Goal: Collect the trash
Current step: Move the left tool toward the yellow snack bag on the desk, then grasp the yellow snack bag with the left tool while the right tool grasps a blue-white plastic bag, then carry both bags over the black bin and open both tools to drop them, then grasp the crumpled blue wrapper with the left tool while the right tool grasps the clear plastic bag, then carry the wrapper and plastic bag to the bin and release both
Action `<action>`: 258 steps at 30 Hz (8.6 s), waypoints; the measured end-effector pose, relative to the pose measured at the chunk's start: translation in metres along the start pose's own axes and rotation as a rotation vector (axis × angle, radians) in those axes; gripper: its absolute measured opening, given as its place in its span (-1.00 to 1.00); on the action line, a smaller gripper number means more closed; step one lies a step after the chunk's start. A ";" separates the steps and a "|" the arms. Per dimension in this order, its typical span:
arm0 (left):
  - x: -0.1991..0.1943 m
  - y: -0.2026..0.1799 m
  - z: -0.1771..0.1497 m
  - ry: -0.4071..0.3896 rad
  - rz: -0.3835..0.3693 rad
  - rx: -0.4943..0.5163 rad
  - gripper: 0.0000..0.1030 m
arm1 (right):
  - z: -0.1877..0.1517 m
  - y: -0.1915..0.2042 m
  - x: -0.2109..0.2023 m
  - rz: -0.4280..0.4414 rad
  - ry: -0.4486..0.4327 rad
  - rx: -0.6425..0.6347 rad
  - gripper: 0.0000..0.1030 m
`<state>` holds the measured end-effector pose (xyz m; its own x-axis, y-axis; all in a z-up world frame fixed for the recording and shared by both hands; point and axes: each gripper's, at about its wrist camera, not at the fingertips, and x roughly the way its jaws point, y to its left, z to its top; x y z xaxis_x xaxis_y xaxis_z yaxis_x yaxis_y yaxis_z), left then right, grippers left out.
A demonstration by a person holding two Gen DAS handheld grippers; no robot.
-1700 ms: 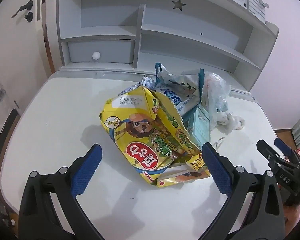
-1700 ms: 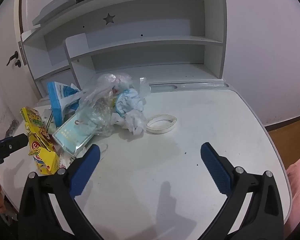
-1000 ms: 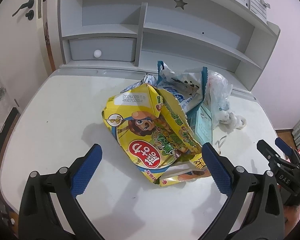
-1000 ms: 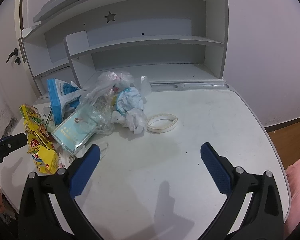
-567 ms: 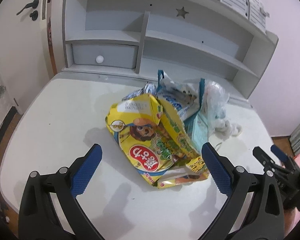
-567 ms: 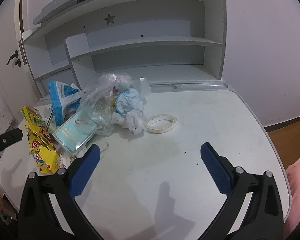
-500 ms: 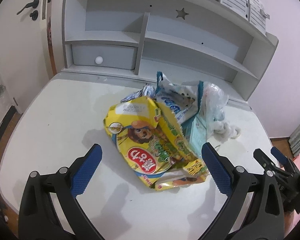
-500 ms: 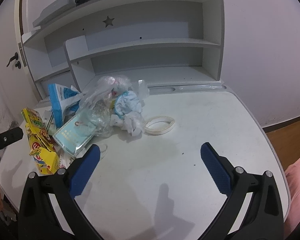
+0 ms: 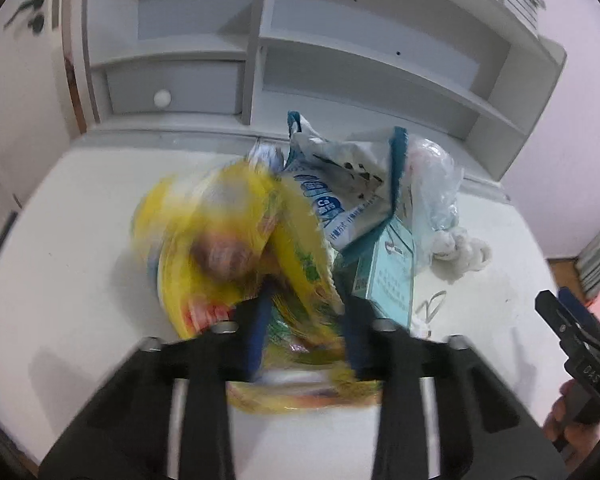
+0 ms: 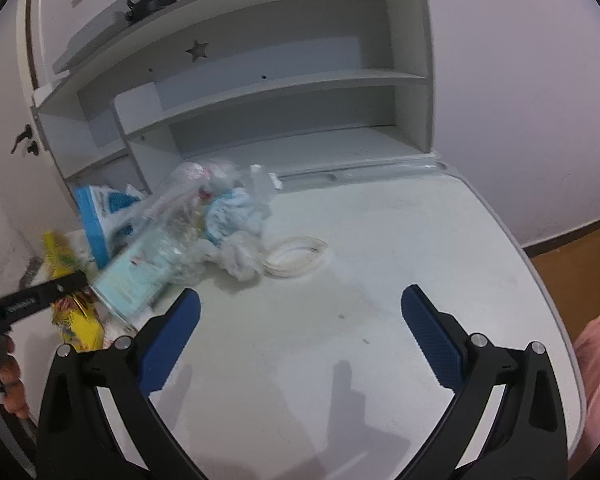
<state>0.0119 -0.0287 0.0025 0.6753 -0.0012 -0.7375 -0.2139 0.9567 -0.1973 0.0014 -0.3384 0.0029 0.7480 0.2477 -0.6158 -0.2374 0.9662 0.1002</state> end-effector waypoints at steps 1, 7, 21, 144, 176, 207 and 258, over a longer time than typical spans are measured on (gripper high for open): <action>-0.003 0.003 0.001 -0.015 -0.003 -0.003 -0.78 | 0.002 0.003 0.001 0.010 -0.004 0.004 0.89; -0.036 0.025 0.021 -0.113 -0.038 -0.030 -0.99 | 0.033 0.052 0.007 0.119 -0.036 -0.074 0.89; -0.017 0.084 0.037 -0.077 0.014 -0.092 -0.98 | 0.079 0.184 0.071 0.289 0.044 -0.303 0.50; 0.074 -0.009 0.130 0.044 -0.131 0.448 0.89 | 0.091 0.051 0.036 0.184 0.030 -0.007 0.87; 0.180 -0.042 0.148 0.323 -0.388 0.609 0.39 | 0.112 0.079 0.159 0.225 0.292 -0.017 0.34; 0.006 -0.049 0.145 -0.016 -0.461 0.501 -0.90 | 0.138 -0.006 -0.001 0.329 -0.105 0.137 -0.27; -0.042 -0.387 -0.214 0.339 -0.782 1.165 -0.33 | -0.150 -0.313 -0.195 -0.224 -0.015 0.537 -0.26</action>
<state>-0.0847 -0.4607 -0.0285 0.1153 -0.5352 -0.8368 0.9239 0.3672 -0.1075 -0.1632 -0.7002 -0.0254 0.7534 0.0302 -0.6569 0.2721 0.8951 0.3531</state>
